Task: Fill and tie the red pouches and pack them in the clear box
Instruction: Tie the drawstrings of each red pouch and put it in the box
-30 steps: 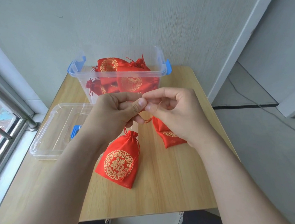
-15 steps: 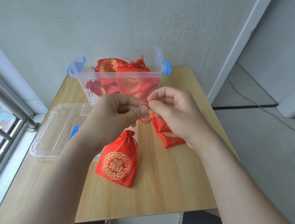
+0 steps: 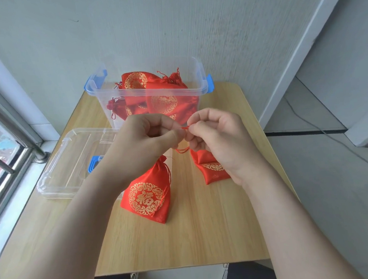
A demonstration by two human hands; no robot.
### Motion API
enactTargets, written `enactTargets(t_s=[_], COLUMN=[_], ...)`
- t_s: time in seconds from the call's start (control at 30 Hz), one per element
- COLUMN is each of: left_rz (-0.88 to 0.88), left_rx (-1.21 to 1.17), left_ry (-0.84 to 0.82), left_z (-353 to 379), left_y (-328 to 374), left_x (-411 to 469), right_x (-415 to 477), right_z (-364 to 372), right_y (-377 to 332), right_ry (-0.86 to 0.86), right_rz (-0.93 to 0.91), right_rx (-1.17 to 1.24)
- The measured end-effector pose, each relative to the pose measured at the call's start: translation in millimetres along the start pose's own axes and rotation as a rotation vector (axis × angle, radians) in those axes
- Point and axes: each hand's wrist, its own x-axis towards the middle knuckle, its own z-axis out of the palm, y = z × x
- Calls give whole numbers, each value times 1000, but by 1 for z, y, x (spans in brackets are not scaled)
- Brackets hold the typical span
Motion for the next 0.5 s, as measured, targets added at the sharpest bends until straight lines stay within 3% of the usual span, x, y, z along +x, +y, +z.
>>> enactTargets(t_s=[0.27, 0.5], left_rz=[-7, -29], left_rx=[7, 36], left_ry=[17, 18], left_z=[-3, -3], left_y=[-1, -4], left_x=[1, 0], right_x=[-2, -2], right_z=[-2, -4], right_y=[-1, 3], right_ry=[-27, -41], right_rz=[-73, -384], right_rx=[-70, -504])
